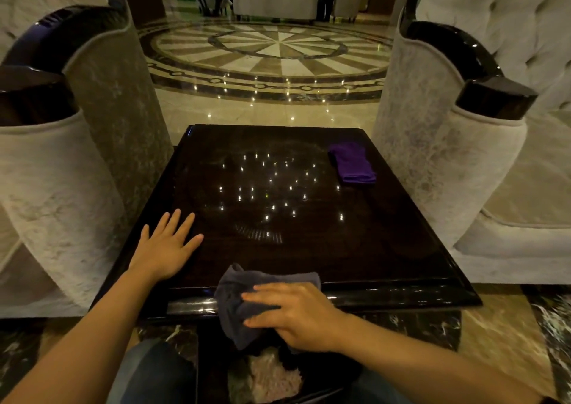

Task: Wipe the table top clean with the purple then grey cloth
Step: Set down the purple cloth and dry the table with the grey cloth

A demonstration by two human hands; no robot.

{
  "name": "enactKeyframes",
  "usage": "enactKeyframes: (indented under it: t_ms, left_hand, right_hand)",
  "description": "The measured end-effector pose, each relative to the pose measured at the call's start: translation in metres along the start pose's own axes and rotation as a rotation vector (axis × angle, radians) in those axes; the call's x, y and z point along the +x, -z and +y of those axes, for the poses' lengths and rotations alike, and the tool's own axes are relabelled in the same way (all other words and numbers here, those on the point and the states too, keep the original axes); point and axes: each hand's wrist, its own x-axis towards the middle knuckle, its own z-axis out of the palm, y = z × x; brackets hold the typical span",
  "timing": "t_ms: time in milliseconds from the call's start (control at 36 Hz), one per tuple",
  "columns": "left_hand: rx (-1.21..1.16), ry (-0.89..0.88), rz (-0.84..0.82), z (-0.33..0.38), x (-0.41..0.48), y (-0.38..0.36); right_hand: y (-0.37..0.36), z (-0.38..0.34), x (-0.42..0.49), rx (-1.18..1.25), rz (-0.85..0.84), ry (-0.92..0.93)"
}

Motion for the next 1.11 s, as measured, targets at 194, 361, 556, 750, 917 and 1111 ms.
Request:
enactKeyframes:
  t_ms: [194,361,556,750,917,1111]
  left_hand:
    - [-0.005,-0.005,0.013,-0.003,0.001,-0.002]
    - [-0.001,0.0,0.009,-0.002,0.002,-0.002]
    - [0.009,0.0,0.014,-0.001,0.001,-0.004]
    - [0.014,-0.006,0.005,-0.001,0.003,-0.004]
    - [0.018,-0.011,0.004,0.0,0.001,-0.003]
    - [0.011,-0.014,0.006,0.001,0.0,-0.001]
  right_hand:
    - [0.055,0.025,0.011,-0.117,0.35,-0.127]
    - [0.088,0.107,0.006,-0.141,0.294,-0.563]
    - [0.068,0.179,0.004,-0.108,-0.047,-1.054]
    - [0.051,0.181,0.037,-0.062,-0.03,-0.978]
    - [0.032,0.174,0.075,-0.115,-0.098,-0.883]
    - [0.004,0.147,0.118,-0.068,-0.146,-0.727]
